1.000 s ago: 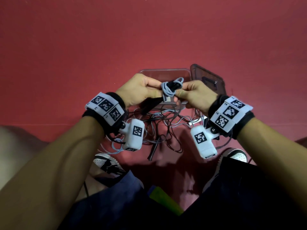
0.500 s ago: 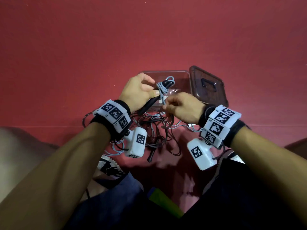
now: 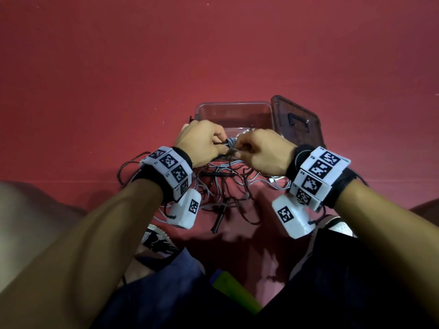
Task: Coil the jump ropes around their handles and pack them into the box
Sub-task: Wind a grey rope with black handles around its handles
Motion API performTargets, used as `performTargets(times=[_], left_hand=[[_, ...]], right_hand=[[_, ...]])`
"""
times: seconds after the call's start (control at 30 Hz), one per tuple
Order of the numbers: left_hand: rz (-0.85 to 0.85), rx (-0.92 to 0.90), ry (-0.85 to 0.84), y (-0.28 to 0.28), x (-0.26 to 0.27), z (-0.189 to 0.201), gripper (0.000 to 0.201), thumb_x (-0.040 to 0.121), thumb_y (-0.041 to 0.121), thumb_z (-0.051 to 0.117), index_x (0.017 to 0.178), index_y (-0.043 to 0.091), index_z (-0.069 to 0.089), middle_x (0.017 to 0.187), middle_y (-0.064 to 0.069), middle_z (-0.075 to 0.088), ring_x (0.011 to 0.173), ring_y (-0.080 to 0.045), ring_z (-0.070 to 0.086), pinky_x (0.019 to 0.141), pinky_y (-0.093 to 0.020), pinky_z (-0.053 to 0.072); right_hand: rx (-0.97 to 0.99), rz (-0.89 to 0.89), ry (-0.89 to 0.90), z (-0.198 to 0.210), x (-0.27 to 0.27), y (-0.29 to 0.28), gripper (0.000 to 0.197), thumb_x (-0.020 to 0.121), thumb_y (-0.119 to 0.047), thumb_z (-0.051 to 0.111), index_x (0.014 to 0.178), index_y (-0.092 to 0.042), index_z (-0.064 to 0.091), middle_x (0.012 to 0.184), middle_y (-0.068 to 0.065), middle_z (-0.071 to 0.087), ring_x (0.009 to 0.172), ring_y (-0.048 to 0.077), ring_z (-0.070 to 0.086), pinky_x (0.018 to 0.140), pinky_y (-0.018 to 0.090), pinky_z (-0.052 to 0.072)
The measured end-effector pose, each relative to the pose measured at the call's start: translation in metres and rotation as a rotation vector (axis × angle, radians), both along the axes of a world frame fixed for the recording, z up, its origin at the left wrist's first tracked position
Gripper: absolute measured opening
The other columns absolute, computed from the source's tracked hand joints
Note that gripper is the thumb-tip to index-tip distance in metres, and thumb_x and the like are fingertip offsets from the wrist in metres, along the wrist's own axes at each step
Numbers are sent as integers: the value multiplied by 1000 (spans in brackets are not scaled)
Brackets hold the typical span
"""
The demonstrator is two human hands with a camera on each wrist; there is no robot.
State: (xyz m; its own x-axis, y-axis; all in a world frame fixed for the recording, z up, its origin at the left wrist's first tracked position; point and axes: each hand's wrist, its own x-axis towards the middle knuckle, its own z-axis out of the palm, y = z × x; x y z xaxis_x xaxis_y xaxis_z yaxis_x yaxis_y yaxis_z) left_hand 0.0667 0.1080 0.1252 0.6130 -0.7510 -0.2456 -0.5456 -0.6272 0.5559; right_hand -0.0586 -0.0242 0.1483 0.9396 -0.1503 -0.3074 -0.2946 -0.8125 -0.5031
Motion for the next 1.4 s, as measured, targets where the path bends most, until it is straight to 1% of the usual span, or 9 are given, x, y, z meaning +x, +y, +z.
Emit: performTargets(times=[0.17,0.3,0.4,0.53,0.77,0.93,1.03,1.17,1.4], left_hand=[[-213,61,-37,0,-9,3,13,80,32,81,75,27,70,63,12,62,70,-12,58,91,-38,44],[-239,64,71,0,-8,1,30,79,21,83,67,37,61,66,17,64,69,7,54,88,-27,43],[-200,18,259,2,-5,-3,30,78,5,81,84,33,71,87,15,75,90,2,69,93,-28,54],[-238,-19,407,1,-10,8,35,84,-7,71,73,23,59,55,24,58,57,7,53,67,-14,43],[-107,-174,573,0,-1,16,32,85,-12,71,93,18,60,95,-7,75,79,-10,65,71,-20,50],[-27,-283,655,-1,1,20,32,86,-20,64,100,9,60,90,-6,72,61,1,63,60,-13,48],[6,-349,717,0,4,19,35,84,-17,68,109,6,58,93,-10,75,70,-10,67,64,-21,53],[35,-429,738,2,8,19,30,83,-5,74,106,10,62,90,-2,79,83,-18,70,76,-27,57],[164,-460,579,2,4,16,23,90,-4,70,112,3,66,99,-4,77,82,-12,73,77,-26,59]], right_hand=[[26,-10,-85,-4,-1,-6,10,92,-24,67,94,-22,77,84,0,73,83,18,64,76,25,46],[137,-106,-134,-6,0,-10,4,87,-29,76,88,-28,79,76,-9,73,73,4,63,66,5,39],[197,-185,-165,-9,1,-11,11,79,-36,82,82,-26,77,69,-10,71,65,1,62,64,11,44],[180,-246,-212,-9,1,-16,41,65,-48,89,74,-17,62,64,-4,69,57,6,61,59,20,50],[486,-372,-266,-22,3,-29,23,85,-30,78,72,-20,62,65,1,61,57,12,52,57,27,44],[759,-503,-277,-14,2,-31,17,90,-13,71,75,-15,67,75,11,65,66,20,57,66,29,49],[841,-560,-231,-15,0,-30,19,91,-9,69,73,-16,67,68,9,63,53,14,54,50,20,44],[865,-560,-201,-12,-3,-27,25,95,5,56,80,-12,68,60,4,64,46,4,56,40,13,38],[693,-406,-101,-4,-5,-8,24,103,-7,49,84,-3,64,70,5,65,47,-1,56,46,7,38]])
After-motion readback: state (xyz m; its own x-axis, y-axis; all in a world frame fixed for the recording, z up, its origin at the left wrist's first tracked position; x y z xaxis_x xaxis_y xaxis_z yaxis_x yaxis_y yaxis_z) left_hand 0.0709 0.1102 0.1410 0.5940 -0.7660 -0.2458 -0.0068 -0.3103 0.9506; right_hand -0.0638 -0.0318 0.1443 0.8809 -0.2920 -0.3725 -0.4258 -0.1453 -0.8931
